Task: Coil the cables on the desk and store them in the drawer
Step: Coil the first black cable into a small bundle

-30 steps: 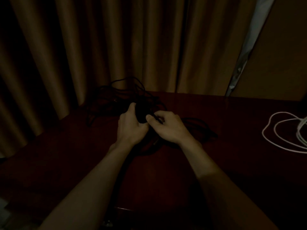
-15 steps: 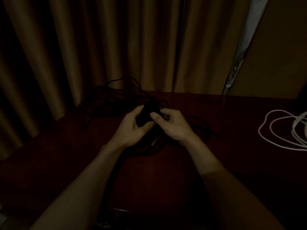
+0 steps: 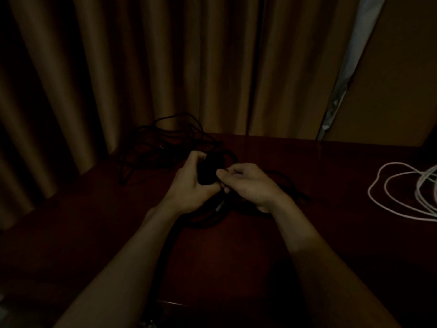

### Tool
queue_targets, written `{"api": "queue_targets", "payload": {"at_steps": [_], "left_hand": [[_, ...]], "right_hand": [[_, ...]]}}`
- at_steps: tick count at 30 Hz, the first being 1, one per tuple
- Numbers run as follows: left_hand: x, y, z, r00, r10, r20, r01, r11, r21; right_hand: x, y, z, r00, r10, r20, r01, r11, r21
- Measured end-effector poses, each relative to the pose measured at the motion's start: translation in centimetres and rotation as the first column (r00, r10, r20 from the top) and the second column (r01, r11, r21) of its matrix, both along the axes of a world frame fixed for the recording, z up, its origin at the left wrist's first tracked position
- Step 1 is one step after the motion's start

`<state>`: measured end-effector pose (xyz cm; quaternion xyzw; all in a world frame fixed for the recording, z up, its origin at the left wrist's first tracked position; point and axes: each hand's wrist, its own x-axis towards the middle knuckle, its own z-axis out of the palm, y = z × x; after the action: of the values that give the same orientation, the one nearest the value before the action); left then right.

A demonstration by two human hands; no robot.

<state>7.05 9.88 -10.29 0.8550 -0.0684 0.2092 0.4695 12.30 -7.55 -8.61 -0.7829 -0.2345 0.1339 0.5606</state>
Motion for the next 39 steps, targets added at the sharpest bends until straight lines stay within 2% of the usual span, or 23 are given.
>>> {"api": "queue_targets", "payload": {"at_steps": [3, 5, 9, 13, 18, 20, 22, 23, 25, 28, 31, 34, 39], "left_hand": [[0.0, 0.0, 0.0, 0.999, -0.002, 0.048, -0.002, 0.997, 0.082], [0.2, 0.2, -0.2, 0.996, 0.028, 0.08, -0.038, 0.992, 0.118], [0.5, 0.1, -0.3, 0.988, 0.123, 0.096, -0.135, 0.983, 0.122], [0.8, 0.0, -0.4, 0.971, 0.206, 0.119, -0.217, 0.972, 0.087], [1.0, 0.2, -0.7, 0.942, 0.275, 0.19, -0.305, 0.94, 0.154], [1.0, 0.0, -0.7, 0.927, 0.293, 0.232, -0.327, 0.937, 0.121], [1.3, 0.1, -0.7, 0.912, 0.321, 0.254, -0.361, 0.923, 0.131], [1.4, 0.1, -0.8, 0.908, 0.341, 0.244, -0.385, 0.909, 0.162], [1.3, -0.2, -0.8, 0.911, 0.358, 0.204, -0.4, 0.888, 0.227], [0.8, -1.1, -0.3, 0.967, 0.239, 0.092, -0.254, 0.94, 0.229], [0.3, -1.1, 0.0, 0.994, 0.089, -0.055, -0.079, 0.983, 0.165], [0.3, -0.5, -0.1, 0.999, 0.035, 0.02, -0.037, 0.997, 0.069], [0.2, 0.7, -0.2, 0.997, 0.073, 0.031, -0.068, 0.989, -0.134]], "right_hand": [[0.2, 0.0, 0.2, 0.997, -0.043, 0.061, 0.048, 0.996, -0.075], [0.3, 0.0, 0.4, 0.982, -0.085, 0.167, 0.113, 0.979, -0.172], [-0.4, 0.8, 0.6, 0.938, -0.143, 0.315, 0.228, 0.941, -0.252], [-0.6, 1.2, 0.9, 0.911, -0.171, 0.375, 0.307, 0.888, -0.342], [-1.2, 1.6, 1.2, 0.881, -0.229, 0.414, 0.42, 0.78, -0.463], [-1.1, 1.5, 1.4, 0.926, -0.175, 0.335, 0.305, 0.869, -0.39], [-1.6, 1.9, 1.2, 0.981, -0.079, 0.178, 0.116, 0.97, -0.214], [-1.7, 2.4, 0.7, 0.985, -0.063, 0.159, 0.086, 0.986, -0.141], [-1.7, 3.4, -0.5, 0.968, -0.126, 0.215, 0.14, 0.989, -0.052], [-1.3, 3.7, -1.3, 0.929, -0.254, 0.267, 0.249, 0.967, 0.054], [-0.9, 2.7, -1.1, 0.909, -0.284, 0.306, 0.274, 0.959, 0.075], [-0.3, 1.7, -0.9, 0.91, -0.275, 0.31, 0.27, 0.961, 0.059], [-0.2, 0.6, -0.7, 0.942, -0.12, 0.314, 0.11, 0.993, 0.05]]}}
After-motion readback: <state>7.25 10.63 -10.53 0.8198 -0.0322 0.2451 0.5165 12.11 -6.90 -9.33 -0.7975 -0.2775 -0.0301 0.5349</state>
